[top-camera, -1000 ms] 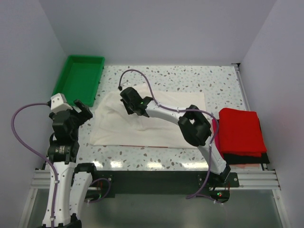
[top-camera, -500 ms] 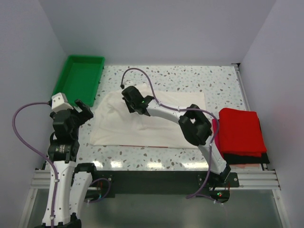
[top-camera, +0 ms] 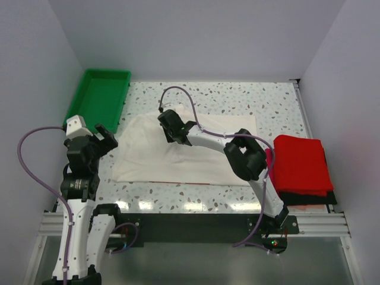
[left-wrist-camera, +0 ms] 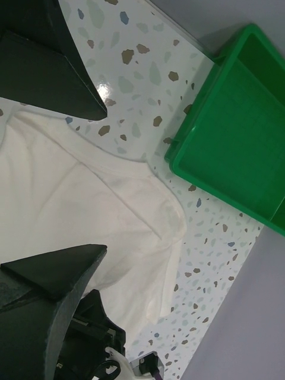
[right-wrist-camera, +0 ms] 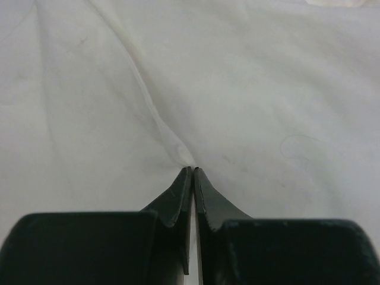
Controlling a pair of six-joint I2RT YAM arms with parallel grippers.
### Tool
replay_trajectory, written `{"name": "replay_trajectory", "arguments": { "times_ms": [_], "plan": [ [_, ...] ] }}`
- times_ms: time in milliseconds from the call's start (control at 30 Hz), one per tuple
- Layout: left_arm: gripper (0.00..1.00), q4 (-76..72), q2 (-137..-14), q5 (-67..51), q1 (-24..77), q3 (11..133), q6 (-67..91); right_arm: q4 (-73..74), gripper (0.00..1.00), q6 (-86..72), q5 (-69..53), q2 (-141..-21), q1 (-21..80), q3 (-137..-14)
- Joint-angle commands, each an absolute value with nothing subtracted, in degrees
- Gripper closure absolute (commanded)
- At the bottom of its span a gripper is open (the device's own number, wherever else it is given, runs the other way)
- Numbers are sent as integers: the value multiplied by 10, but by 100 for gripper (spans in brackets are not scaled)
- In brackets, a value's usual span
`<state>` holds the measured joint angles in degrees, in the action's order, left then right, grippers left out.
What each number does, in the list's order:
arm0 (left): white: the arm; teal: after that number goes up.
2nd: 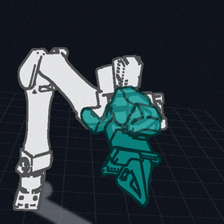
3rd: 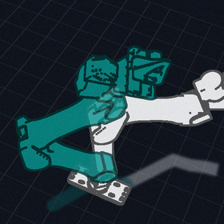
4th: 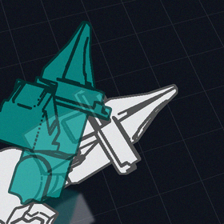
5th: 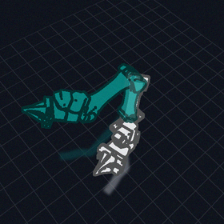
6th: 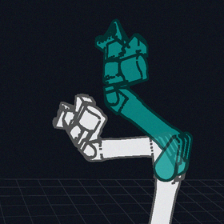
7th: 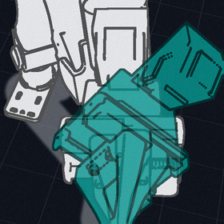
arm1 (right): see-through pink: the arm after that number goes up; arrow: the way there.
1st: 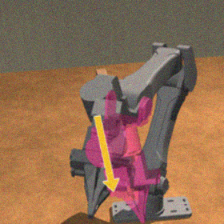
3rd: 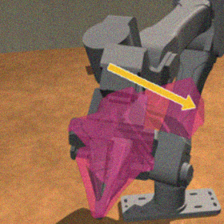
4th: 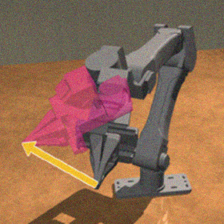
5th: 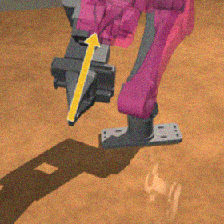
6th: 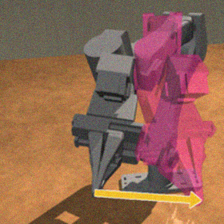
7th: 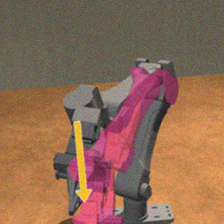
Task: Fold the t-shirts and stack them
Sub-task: Fold the tshirt
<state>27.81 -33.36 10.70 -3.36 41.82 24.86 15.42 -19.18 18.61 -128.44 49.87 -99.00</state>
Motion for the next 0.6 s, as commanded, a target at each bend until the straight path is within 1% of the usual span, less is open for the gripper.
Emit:
{"name": "replay_trajectory", "arguments": {
  "times_ms": [0, 67, 300, 433, 533, 567],
  "plan": [
    [10, 254, -338, 98, -37, 416, 237, 127, 94, -210, 206, -1232, 490, -981],
    [10, 254, -341, 96, -37, 417, 236, 121, 91, -209, 200, -1232, 487, -982],
    [10, 252, -354, 91, -37, 416, 236, 105, 91, -201, 156, -1249, 470, -1000],
    [10, 250, -360, 85, -37, 416, 233, 91, 88, -190, 136, -1256, 469, -1004],
    [10, 245, -374, 73, -38, 421, 234, 103, 84, -191, 144, -1251, 468, -1009],
    [10, 241, -381, 61, -37, 424, 242, 104, 79, -192, 145, -1244, 466, -1003]
  ]
}}
